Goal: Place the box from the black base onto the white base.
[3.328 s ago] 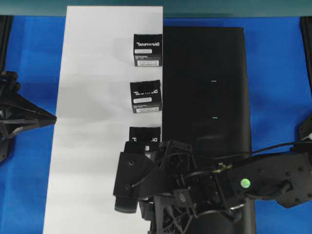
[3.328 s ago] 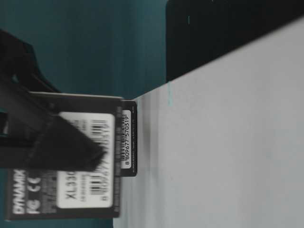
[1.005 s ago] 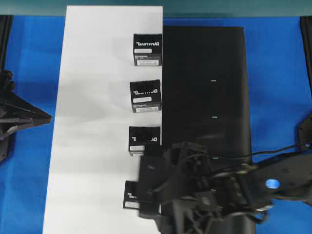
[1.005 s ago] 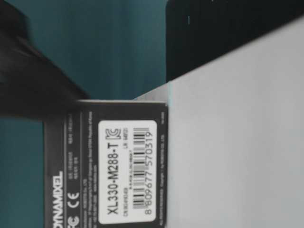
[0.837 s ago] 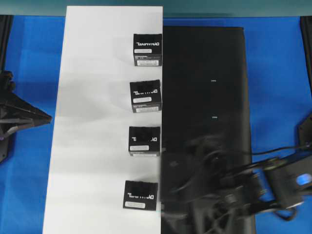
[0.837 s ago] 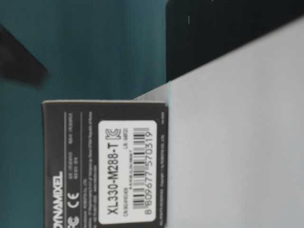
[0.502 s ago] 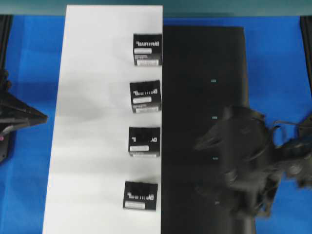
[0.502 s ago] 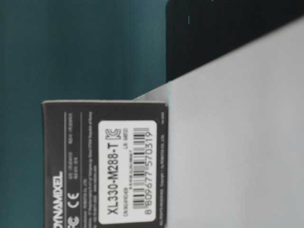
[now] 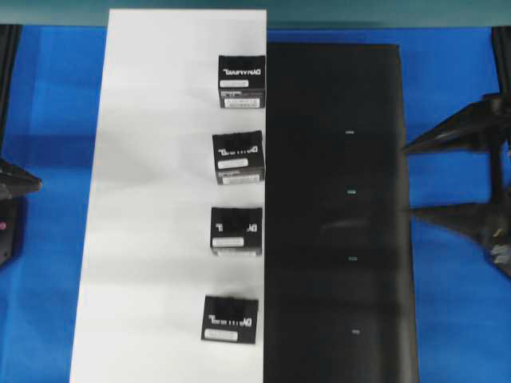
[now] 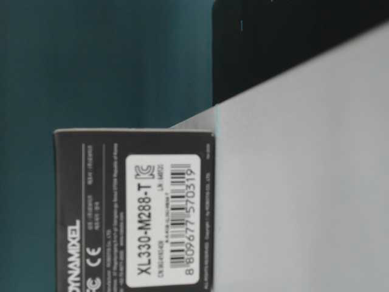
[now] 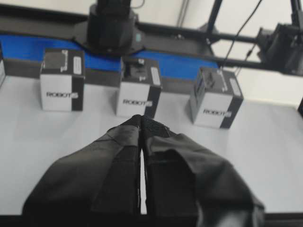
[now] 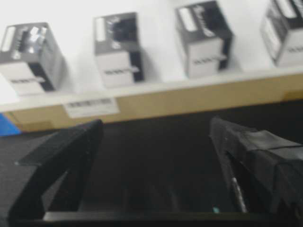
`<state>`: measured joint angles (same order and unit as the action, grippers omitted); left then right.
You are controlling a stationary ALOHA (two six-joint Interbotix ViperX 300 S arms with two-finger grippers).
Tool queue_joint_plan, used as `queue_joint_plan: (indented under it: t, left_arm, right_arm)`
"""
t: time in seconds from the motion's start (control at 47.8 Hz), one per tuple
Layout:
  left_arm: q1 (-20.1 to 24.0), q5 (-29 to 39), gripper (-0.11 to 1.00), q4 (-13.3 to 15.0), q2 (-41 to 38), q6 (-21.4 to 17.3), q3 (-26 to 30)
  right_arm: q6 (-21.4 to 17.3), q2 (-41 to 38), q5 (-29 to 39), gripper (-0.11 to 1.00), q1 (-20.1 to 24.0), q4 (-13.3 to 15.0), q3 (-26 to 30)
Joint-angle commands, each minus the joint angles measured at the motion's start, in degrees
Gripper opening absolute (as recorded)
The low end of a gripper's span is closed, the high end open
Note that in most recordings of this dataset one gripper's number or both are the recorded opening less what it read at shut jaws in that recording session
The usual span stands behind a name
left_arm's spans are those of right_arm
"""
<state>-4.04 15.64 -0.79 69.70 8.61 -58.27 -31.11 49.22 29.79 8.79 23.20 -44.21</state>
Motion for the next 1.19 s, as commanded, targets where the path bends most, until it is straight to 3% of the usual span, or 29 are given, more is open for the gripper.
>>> queue_joint_plan:
  t: [0.0,0.356,0.733,0.921,1.046,1.172]
  left_arm:
    - [0.26,1.58,0.0,-0.18,0.09,-1.05,1.76]
    - [0.53,2.46,0.0,-0.18,0.44,-2.02,1.76]
    - [0.62,2.46,0.0,-0.18,0.44,-1.41,1.67]
    - [0.53,2.46,0.0,-0.18,0.26,-1.05,1.32]
    - [0.44,2.46,0.0,-0.18,0.35,-1.23,1.23]
    - [0.44,2.46,0.0,-0.18,0.62,-1.14,1.23]
  right_arm:
    - [-0.18,3.78,-2.11,0.99,-1.93,0.18,-2.29]
    - [0.18,16.08,-4.48,0.99,-3.43,0.26,-10.02]
    - [0.53,19.78,-5.54,0.99,-3.34,0.26,-12.66]
    - [4.22,19.95,-7.38,0.99,-2.99,1.23,-13.1]
    - [7.47,20.74,-5.63,0.99,-3.08,1.23,-13.36]
    - [8.09,21.62,-2.2,0.99,-3.34,1.23,-13.8]
